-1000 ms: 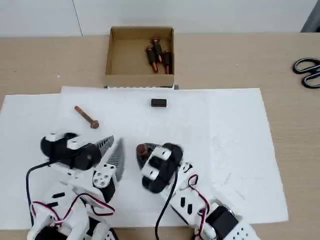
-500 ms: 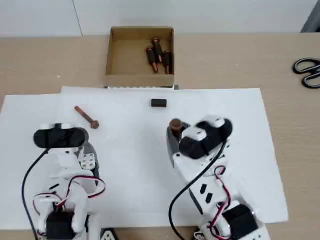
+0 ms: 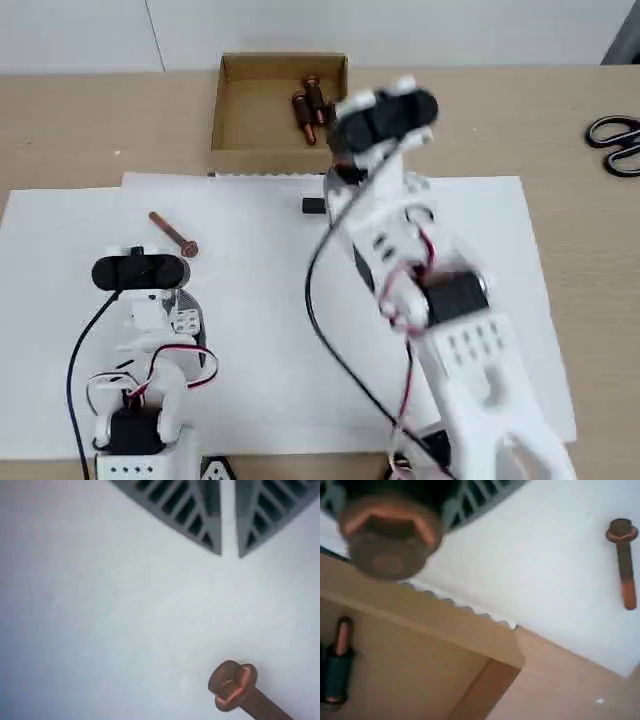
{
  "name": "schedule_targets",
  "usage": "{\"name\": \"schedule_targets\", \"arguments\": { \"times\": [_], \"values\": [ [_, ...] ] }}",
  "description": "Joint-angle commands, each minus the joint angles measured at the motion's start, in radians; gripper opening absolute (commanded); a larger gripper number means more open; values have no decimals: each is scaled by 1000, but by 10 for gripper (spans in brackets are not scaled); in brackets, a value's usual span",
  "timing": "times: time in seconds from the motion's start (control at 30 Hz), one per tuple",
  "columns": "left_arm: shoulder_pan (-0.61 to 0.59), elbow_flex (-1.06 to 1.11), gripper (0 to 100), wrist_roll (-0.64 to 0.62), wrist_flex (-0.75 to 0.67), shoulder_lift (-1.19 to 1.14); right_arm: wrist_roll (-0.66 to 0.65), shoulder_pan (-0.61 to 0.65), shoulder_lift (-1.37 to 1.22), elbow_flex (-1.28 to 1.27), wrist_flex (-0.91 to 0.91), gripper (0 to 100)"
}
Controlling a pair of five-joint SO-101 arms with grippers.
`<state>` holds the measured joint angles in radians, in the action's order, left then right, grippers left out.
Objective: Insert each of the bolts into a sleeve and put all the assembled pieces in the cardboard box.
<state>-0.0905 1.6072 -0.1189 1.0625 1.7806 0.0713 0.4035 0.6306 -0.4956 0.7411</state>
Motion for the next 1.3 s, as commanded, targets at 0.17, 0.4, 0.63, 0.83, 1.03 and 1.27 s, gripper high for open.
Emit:
{"name": "schedule_targets", "arguments": {
  "times": [0.17,0.4,0.63,0.83,1.03,1.27],
  "values": [
    [-2,25,6,3,-49,6,-114,-61,-420,292,-286,3],
    [-2,25,6,3,-49,6,-184,-70,-789,520,-521,3],
    [-2,24,6,0,-48,6,-201,-70,-1148,806,-710,3],
    [-2,24,6,-2,-46,6,-199,-64,-1399,1026,-769,5],
    [-2,22,6,0,-44,6,-198,-53,-1527,1183,-750,85],
    [-2,22,6,-2,-44,6,-193,-36,-1534,1255,-541,213]
  ]
}}
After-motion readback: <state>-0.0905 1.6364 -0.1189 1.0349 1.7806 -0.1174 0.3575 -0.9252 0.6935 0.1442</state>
